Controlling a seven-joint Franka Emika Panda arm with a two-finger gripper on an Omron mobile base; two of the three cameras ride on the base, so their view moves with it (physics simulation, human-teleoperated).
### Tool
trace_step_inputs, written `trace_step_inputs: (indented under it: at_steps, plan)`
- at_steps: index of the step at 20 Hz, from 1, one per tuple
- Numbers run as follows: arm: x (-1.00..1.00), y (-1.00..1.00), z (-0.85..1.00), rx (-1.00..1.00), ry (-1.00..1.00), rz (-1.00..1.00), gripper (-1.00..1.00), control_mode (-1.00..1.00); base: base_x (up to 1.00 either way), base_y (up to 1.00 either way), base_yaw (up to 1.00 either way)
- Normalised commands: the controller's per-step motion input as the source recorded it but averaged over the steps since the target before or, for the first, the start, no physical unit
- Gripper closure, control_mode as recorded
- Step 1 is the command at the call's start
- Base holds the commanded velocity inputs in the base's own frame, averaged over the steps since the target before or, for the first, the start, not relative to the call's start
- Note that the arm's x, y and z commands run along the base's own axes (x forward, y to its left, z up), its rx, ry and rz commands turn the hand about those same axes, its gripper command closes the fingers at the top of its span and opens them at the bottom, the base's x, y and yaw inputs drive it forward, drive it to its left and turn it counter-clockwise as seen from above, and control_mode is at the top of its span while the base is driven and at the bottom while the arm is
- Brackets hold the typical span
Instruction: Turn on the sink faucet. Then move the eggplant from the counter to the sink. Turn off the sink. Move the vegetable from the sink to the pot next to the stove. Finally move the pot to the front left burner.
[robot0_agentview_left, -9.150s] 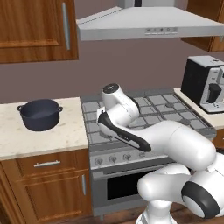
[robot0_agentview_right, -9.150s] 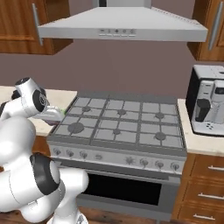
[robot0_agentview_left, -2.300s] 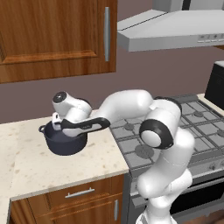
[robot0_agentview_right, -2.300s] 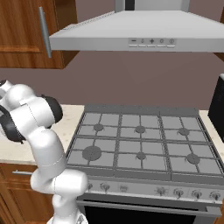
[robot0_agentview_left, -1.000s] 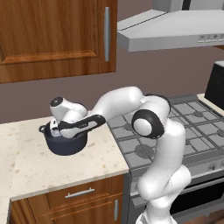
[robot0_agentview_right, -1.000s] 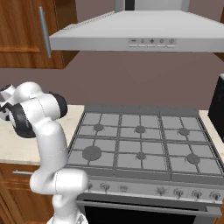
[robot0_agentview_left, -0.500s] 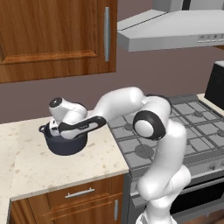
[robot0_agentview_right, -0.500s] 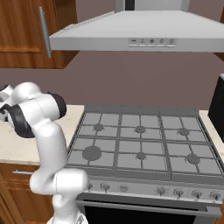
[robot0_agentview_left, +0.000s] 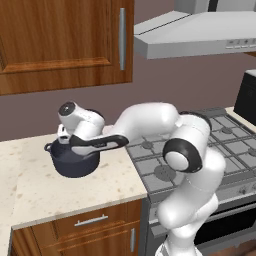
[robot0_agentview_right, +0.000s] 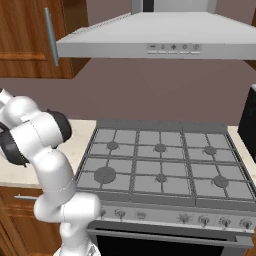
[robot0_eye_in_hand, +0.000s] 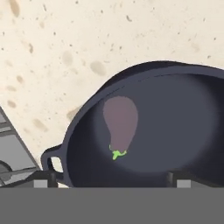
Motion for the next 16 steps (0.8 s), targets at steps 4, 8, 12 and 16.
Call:
trace_step_inputs:
  at_steps: [4,8,12,16]
  plan:
    - [-0.17,-0.45,0.42,0.10,-0.06,0.00,-1.00,-1.00,0.00,0.00,0.00]
    - [-0.19,-0.65,0.10,0.13,0.00,0.00,-1.00,-1.00,0.00,0.00,0.00]
    - [-0.22,-0.73,0.00,0.14,0.00,0.01,-1.00,-1.00,0.00,0.00,0.00]
    - [-0.16,-0.66,0.00,0.15,0.01,0.00,-1.00,-1.00,0.00,0.00,0.00]
